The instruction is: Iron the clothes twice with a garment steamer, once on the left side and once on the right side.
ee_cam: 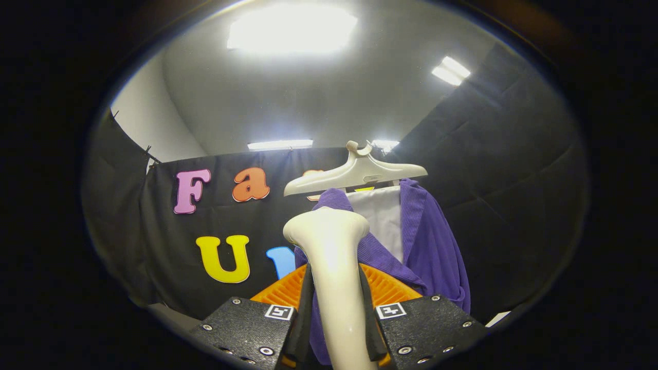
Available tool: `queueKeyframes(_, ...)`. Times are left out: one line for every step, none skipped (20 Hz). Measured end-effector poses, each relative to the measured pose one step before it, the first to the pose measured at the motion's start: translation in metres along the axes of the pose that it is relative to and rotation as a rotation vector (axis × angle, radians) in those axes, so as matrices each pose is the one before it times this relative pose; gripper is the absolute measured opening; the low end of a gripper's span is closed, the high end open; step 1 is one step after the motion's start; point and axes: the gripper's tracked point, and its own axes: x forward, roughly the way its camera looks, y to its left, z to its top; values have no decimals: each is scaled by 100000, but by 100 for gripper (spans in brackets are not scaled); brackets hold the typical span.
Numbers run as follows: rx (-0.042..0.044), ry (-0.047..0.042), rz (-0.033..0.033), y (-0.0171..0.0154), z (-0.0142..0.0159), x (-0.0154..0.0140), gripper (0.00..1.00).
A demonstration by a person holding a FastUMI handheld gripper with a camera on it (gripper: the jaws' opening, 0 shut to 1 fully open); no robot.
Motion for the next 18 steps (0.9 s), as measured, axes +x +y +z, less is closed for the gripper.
queueKeyframes(-1206,1036,-830,-357,-625,1065,43)
queueKeyframes(-1115,1168,-341,-303,-623,948,43)
queueKeyframes(-214,1120,-322,-221,-697,761,43)
queueKeyframes(10,869,-272,-193,-640,568,43)
queueKeyframes(118,1145,96,-177,-715,348,43)
queueKeyframes(-53,669,-127,-242,-630,174,43)
queueKeyframes(-154,729,-82,-335,-629,46,43)
queueKeyframes(313,756,-236,-313,-768,-143,43)
queueKeyframes(403,705,58,-237,-671,-147,43)
queueKeyframes(451,771,-87,-168,-712,-221,44)
queueKeyframes(-129,453,-118,-133,-621,-296,44)
queueKeyframes(-211,922,-161,-211,-766,-151,44)
queueKeyframes(-246,1077,-21,-107,-739,-179,44)
queueKeyframes(-118,1434,246,-114,-951,-262,45)
queueKeyframes(-51,1158,217,-97,-886,-220,45)
queueKeyframes(-24,1524,338,-148,-980,-274,45)
queueKeyframes(-106,1044,86,-116,-854,-337,45)
queueKeyframes(-458,767,356,-67,-839,-273,45)
